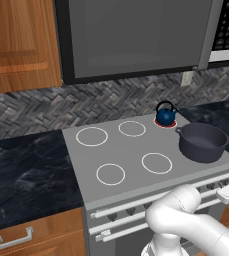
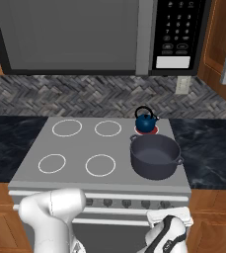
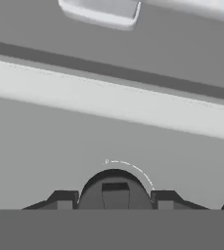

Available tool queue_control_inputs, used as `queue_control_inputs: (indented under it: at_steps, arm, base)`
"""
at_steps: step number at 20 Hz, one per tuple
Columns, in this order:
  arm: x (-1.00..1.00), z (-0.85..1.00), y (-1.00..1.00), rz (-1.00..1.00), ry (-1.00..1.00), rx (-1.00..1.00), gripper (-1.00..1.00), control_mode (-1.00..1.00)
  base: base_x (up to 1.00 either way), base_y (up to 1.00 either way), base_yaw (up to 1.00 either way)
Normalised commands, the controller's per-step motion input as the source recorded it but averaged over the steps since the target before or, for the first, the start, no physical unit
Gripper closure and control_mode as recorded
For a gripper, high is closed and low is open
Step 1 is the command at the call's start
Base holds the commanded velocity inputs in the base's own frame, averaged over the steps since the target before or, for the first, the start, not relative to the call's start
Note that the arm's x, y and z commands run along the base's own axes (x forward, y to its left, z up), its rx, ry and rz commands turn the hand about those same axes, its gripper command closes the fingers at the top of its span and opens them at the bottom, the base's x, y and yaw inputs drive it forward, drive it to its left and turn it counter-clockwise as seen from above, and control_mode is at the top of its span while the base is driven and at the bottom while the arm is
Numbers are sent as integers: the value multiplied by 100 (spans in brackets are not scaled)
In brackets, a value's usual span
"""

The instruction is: Pick the kettle from the cabinet and place it on a stove burner. Then pick the pot from the counter and place it on another stove burner. Finally, turn both burners on.

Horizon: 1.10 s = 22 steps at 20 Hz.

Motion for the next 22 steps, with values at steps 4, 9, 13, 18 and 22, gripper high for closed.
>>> queue_control_inputs:
  at_steps: [4,9,13,18,22]
  arm:
    - [0,9,0,0,2,-22,100,-100]
    - [0,6,0,0,1,-19,100,-100]
    - [0,9,0,0,0,-19,100,-100]
    - [0,9,0,0,0,-19,100,-100]
    - [0,4,0,0,0,-18,100,-100]
  base:
    - [0,0,0]
    - [0,0,0]
    - [0,0,0]
    - [0,0,0]
    - [0,0,0]
